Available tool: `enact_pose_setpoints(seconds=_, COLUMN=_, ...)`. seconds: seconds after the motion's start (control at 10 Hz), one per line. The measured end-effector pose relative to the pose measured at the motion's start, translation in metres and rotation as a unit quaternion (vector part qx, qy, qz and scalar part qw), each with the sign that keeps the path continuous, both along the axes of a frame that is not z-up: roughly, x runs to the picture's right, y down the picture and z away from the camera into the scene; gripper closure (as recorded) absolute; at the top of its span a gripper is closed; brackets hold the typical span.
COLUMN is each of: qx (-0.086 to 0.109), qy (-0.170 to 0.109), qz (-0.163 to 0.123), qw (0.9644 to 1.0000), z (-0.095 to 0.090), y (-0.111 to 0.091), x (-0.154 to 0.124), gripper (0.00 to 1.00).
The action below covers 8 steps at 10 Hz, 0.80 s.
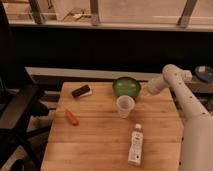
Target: Push the ceramic bowl across the table
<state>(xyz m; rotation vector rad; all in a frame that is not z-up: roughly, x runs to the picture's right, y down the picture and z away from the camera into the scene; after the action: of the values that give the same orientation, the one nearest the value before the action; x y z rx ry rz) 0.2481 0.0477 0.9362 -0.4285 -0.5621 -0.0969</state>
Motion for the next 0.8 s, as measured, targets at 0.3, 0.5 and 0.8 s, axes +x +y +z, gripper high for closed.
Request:
enact_pose_setpoints(seconds=0.3, qx=0.000, qy=-0.034, qz=0.002, qw=0.9994, z=0.002, y=0.000, x=-0.024, gripper=1.00)
enact_pose_setpoints(seconds=0.5, qx=0.009, qy=-0.063, qz=0.007, qw=0.9980, z=0.002, y=-0.011, x=-0.046, gripper=1.00)
enact_pose_setpoints(seconds=0.8, qx=0.029, qy=-0.109, qz=0.013, qw=0.9935, z=-0.004, y=-0.032, x=-0.082, gripper=1.00)
